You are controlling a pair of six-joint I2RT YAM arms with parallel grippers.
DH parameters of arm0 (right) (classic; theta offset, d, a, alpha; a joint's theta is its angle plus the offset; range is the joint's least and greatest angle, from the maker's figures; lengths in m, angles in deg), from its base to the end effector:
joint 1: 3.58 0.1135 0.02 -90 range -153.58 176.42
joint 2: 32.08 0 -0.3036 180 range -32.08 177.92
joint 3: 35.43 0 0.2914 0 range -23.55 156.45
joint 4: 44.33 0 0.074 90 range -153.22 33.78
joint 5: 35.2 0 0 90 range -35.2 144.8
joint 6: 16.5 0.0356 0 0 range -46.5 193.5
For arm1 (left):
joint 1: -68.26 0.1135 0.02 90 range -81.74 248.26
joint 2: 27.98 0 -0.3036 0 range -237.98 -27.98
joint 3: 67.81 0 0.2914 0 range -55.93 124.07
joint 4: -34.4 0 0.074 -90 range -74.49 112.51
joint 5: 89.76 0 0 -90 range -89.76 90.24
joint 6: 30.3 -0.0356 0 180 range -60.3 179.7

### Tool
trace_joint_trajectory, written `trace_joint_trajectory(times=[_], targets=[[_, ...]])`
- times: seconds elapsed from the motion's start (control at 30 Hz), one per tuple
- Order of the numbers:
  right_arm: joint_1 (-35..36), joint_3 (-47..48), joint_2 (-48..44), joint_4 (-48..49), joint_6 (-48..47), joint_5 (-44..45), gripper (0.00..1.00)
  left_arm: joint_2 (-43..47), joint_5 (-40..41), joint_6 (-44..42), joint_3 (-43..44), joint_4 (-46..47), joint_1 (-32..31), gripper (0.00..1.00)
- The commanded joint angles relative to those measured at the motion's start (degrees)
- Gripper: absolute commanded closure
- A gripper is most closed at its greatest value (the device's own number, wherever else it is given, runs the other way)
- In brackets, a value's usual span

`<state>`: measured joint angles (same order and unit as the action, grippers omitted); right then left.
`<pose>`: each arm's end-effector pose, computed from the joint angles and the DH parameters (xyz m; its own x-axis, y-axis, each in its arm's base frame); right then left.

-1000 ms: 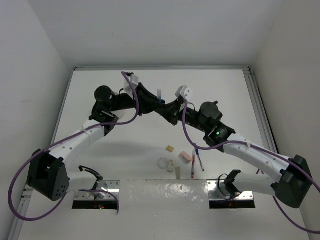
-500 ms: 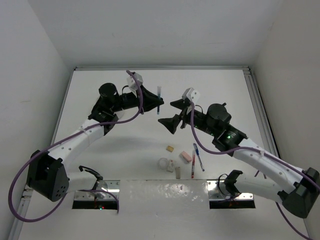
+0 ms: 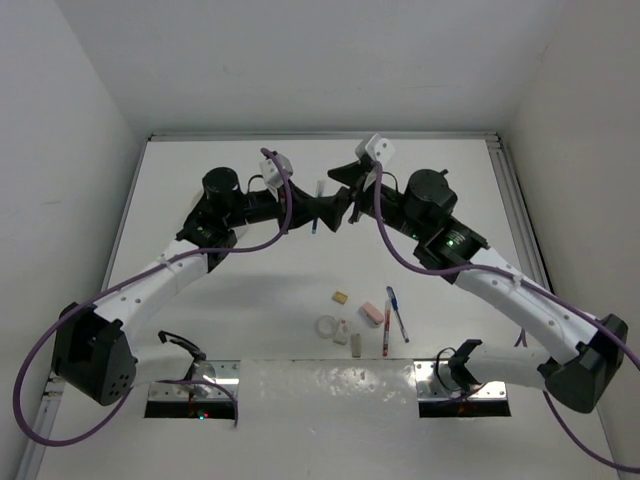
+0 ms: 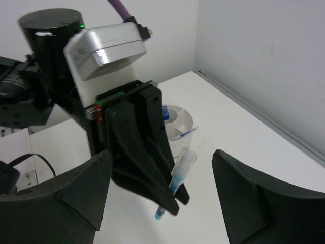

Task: Sort the stationery into containers
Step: Close the pen cap on the pen.

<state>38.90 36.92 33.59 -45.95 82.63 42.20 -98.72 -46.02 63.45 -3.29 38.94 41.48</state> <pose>0.2106 0.2034 0.4336 -0.0658 0.1497 -0.9865 -0.8193 0.5563 0.1391 0.2635 -0.1618 0.3656 -0.0887 -0.0059 -0.9960 0.9525 0.2921 -0.0865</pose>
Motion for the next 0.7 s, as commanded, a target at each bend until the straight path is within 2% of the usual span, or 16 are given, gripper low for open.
trace_joint_trajectory(times=[0.0,0.07,0.23,0.27,0.37,0.4,0.5,0.67], targets=[[-0.55,3.95,3.49,2.83,2.38,1.52,0.24,2.62,-1.29,-1.73,0.71,0.98,-0.9,1.0],[-0.56,5.01,5.6,2.92,3.44,1.79,0.34,2.62,-1.29,-1.55,0.62,1.24,-0.9,1.0],[-1.08,2.56,6.49,7.48,5.81,2.67,0.5,3.24,-1.55,-1.38,0.53,1.15,-1.07,1.0],[-1.26,2.2,6.49,8.88,6.08,2.67,0.58,3.24,-1.55,-1.29,0.44,1.15,-0.99,1.0],[-1.43,1.59,6.66,10.04,6.96,2.58,0.72,3.24,-1.46,-1.2,0.36,1.24,-0.99,1.0],[-1.52,1.41,6.58,10.56,7.13,2.58,0.81,3.07,-1.46,-1.29,0.36,1.33,-0.99,1.0],[-1.52,0.44,6.49,11.09,7.4,2.32,1.0,3.15,-1.29,-0.85,0.27,1.94,-0.99,1.0],[-1.17,-4.03,5.79,12.68,8.01,1.09,1.0,2.19,-0.15,4.67,1.32,8.42,0.24,1.0]])
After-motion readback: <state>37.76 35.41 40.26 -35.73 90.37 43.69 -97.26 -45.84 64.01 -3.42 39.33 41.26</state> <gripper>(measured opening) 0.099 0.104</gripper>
